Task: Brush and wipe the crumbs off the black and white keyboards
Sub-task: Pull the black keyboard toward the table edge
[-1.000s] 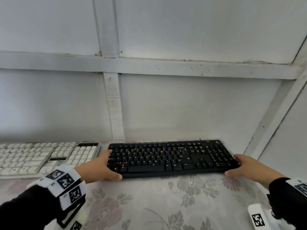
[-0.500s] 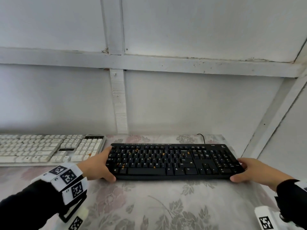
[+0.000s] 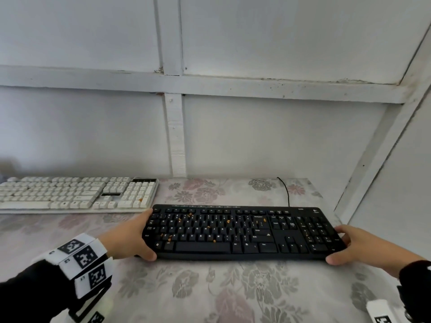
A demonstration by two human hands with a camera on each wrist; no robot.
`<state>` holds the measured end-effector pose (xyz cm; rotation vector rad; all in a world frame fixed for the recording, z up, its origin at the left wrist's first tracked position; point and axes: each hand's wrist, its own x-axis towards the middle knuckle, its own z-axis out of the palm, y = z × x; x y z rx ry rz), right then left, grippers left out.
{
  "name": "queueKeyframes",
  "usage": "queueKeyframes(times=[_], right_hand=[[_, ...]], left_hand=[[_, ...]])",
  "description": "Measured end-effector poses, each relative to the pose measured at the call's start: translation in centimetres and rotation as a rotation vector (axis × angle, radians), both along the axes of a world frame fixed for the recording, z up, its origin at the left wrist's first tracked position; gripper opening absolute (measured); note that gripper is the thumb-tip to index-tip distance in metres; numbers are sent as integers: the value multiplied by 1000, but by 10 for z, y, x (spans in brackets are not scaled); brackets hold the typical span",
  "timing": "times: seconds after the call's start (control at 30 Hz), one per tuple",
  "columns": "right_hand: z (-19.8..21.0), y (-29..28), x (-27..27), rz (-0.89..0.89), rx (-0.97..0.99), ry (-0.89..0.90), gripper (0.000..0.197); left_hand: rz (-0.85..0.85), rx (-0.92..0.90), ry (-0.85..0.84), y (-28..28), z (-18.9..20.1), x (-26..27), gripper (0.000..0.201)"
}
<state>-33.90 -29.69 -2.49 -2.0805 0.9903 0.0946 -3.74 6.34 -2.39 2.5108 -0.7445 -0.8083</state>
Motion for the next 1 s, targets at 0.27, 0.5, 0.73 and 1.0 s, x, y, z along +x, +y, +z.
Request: queueKeyframes(times=[0.27,0.5,0.73,1.0], right_hand=[[2,33,-12,-9,1,29,58],[2,65,-6,-4,-48,67,67],[2,104,14,15,-34,92,56],[5,156,51,62,-43,138,50]], left_hand=[[20,-82,13,33,0,-21,90],[18,-151,57,77,-12,-9,83],[20,-175,64,121,-14,10,87],[35,-138,69,171,-11,40,88]])
